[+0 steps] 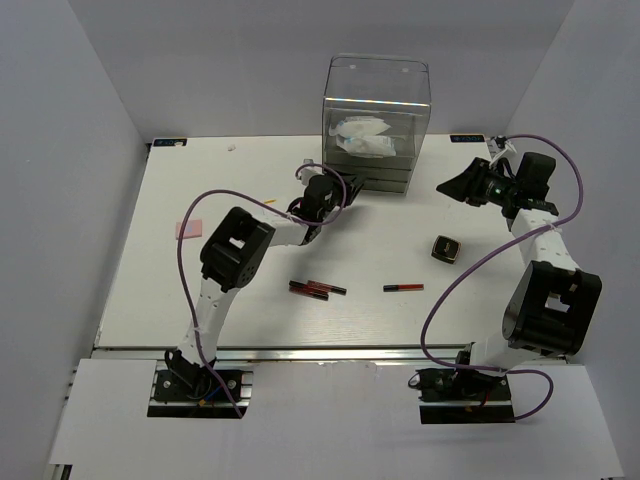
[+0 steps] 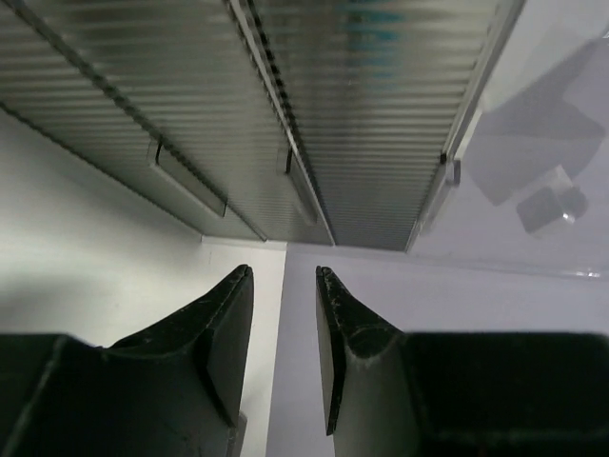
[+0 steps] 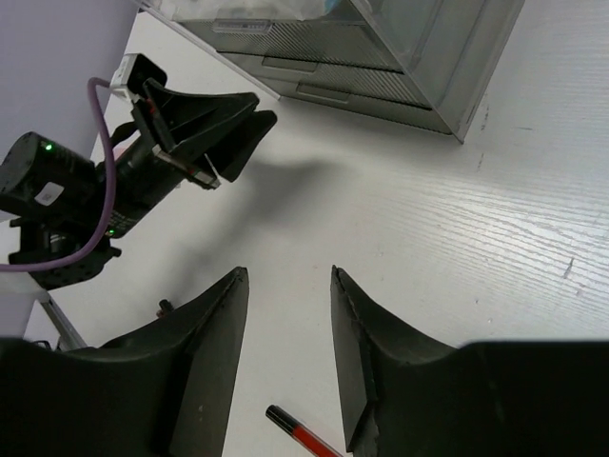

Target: Organize the makeup

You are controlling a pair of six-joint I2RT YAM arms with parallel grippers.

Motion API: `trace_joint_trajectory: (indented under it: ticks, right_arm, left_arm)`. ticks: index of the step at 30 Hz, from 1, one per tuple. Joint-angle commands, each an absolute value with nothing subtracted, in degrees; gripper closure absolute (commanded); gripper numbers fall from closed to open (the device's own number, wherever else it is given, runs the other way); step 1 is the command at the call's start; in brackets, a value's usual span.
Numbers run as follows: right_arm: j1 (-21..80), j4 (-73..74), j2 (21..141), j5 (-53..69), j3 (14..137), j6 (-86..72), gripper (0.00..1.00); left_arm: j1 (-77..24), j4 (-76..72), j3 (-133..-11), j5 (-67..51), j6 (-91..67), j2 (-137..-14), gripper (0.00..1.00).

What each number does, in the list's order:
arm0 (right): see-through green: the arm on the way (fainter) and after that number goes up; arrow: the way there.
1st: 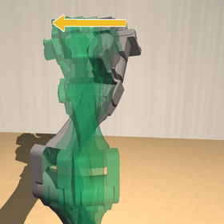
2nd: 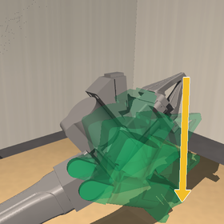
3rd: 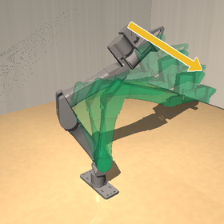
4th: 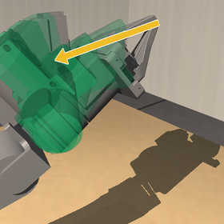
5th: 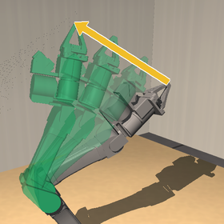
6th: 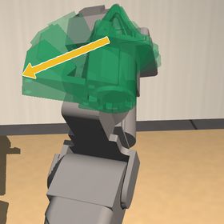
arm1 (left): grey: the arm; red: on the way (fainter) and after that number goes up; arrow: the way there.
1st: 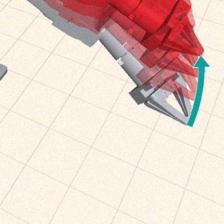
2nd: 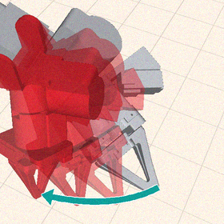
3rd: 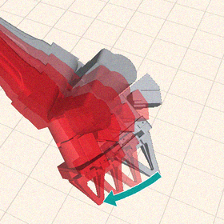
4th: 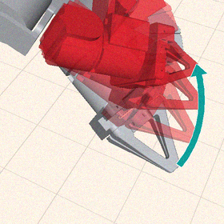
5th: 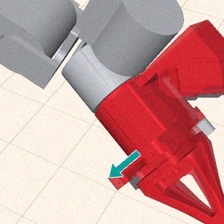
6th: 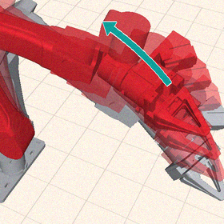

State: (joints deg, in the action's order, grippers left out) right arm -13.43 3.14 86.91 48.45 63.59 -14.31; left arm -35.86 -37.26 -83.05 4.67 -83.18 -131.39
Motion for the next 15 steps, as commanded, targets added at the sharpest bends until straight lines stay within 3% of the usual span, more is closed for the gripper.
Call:
trace_joint_trajectory:
  ticks: [1, 15]
  right_arm:
    - [-13.7, 0.6, 84.9, 51.6, 63.5, -13.1, 0.53]
    - [-14.1, 0.6, 84.9, 52.3, 63.5, -12.9, 0.51]
  left_arm:
    - [-35.5, -38.0, -87.3, 7.6, -83.4, -131.6, 0.57]
    - [-33.9, -36.2, -96.3, 7.6, -84.5, -139.4, 0.55]
